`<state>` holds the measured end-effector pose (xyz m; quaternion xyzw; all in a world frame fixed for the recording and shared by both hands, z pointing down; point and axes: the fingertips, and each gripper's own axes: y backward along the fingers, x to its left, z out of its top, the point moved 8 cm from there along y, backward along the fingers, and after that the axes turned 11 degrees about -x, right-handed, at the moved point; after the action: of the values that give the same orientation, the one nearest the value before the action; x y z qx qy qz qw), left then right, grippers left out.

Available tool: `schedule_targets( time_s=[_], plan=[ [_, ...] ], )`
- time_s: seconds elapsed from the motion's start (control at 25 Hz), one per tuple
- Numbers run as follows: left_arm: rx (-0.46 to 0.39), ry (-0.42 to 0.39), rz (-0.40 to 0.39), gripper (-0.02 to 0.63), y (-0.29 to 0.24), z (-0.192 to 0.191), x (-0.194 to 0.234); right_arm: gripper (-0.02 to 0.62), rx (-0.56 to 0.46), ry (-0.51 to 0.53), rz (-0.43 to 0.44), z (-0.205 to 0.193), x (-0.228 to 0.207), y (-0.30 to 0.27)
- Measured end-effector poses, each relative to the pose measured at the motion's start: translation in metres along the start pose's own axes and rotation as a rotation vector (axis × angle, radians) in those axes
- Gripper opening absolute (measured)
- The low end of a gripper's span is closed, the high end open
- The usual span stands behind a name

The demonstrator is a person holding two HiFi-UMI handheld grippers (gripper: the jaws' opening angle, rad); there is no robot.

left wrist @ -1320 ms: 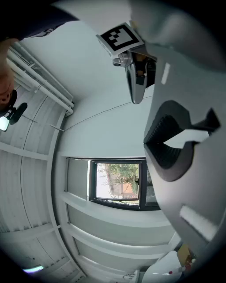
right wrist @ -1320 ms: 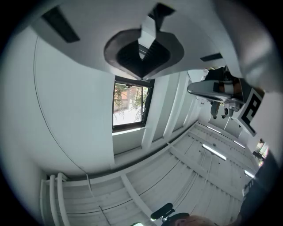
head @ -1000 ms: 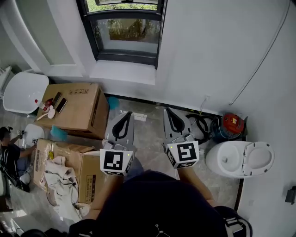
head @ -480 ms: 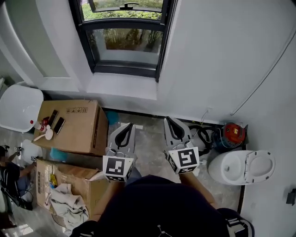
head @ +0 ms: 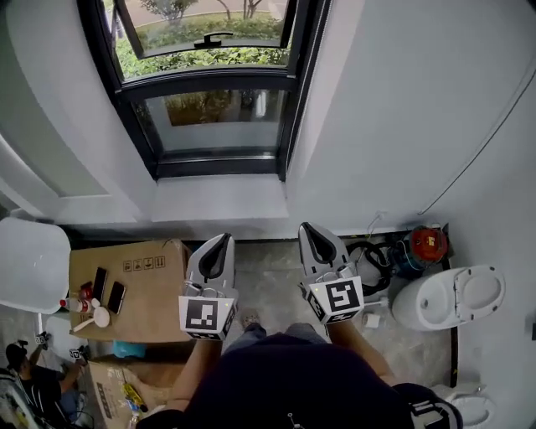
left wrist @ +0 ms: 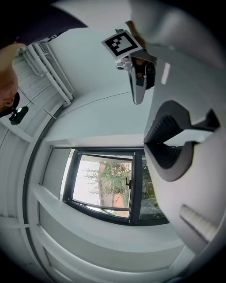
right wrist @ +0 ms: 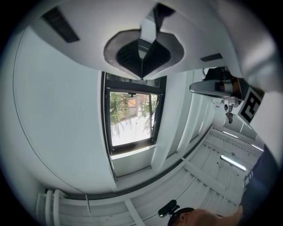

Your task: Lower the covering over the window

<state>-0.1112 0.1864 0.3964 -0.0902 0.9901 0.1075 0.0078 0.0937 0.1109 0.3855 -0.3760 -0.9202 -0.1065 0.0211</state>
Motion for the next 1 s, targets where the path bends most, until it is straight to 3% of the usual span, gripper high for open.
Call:
schedule_targets(
  time_s=[0.28,0.44,0.64,0.8,0.92,1.0],
  plan=[
    [0.036,0.075,-0.022,0.011,-0.037,-0.028,0.044,0.012,0.081,0.025,-0.068,-0.018,-0.014,-0.042],
    [0.064,0.092,-0.021,0.011,-0.054,-0.04,0.062,0.012,0.083,0.054,-0.049,-0.022,-0.017,-0.075],
    [0.021,0.101,-0.018,0.011,-0.091,-0.045,0.083,0.012,0.054,0.052,-0.036,-0.037,-0.037,-0.123],
    [0.006,0.096,-0.076,0.012,-0.137,-0.056,0.103,0.012,-0.001,0.035,-0.027,-0.056,-0.057,-0.178],
    [0.013,0.115,-0.117,0.081,-0.184,-0.063,0.117,0.012,-0.028,0.031,-0.03,-0.062,-0.078,-0.217],
    [0.001,0.106,-0.153,0.091,-0.219,-0.064,0.124,0.012,-0.044,0.033,-0.038,-0.062,-0.096,-0.241]
  ],
)
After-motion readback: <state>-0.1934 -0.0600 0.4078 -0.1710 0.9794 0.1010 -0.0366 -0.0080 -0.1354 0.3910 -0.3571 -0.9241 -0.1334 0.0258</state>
